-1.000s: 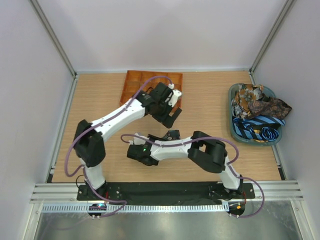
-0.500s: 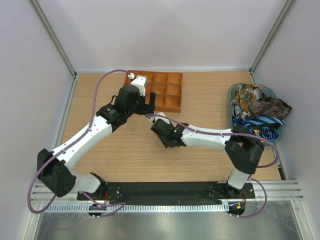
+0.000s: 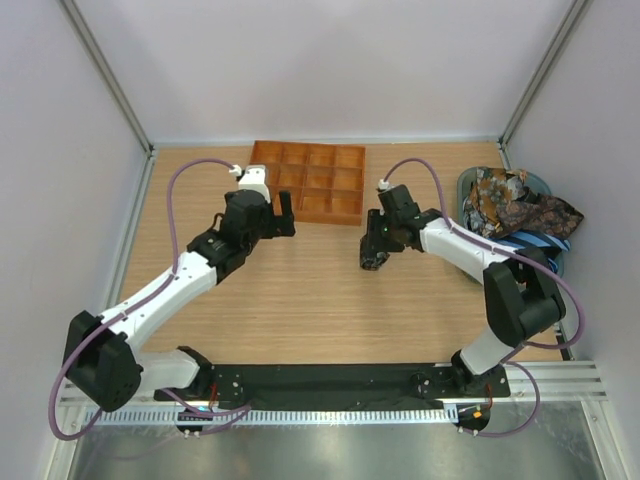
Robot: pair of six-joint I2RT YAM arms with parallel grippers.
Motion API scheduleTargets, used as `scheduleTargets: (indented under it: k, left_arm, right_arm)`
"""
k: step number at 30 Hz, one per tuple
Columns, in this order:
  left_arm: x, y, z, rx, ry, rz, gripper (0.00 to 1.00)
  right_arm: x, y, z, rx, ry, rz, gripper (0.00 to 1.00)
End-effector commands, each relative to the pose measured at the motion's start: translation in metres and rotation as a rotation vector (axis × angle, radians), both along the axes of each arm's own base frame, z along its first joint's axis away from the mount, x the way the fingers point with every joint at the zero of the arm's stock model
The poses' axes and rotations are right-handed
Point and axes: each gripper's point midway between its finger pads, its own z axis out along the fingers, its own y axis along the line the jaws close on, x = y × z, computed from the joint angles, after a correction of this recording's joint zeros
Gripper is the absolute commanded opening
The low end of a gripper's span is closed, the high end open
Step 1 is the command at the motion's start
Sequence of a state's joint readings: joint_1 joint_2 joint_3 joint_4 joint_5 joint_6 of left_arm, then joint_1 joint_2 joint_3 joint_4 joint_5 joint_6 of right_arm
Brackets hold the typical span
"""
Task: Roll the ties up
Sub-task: Place the rolled tie into the container
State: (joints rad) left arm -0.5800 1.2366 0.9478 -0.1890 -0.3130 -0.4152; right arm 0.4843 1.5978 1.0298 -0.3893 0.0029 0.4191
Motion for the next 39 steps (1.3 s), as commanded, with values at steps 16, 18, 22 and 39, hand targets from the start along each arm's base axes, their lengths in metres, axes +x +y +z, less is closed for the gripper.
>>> scheduleTargets:
  k: [16, 18, 22, 39]
  left_arm:
    - [0.032, -0.001, -0.008, 0.024, -0.011, 0.091, 1.0]
    - [0.033, -0.002, -0.01, 0.026, -0.005, 0.088, 1.0]
    - [0.032, -0.004, -0.015, 0.024, 0.002, 0.083, 1.0]
    - [0.03, -0.003, -0.034, 0.027, 0.014, 0.08, 1.0]
  right_arm:
    - [0.114, -0.021, 0.071, 0.144, -0.063, -0.142, 0.18]
    - [0.124, -0.016, 0.076, 0.156, -0.074, -0.136, 0.18]
    - [0.139, -0.009, 0.069, 0.165, -0.063, -0.137, 0.18]
    - [0.161, 0.038, 0.062, 0.123, -0.068, -0.101, 0.18]
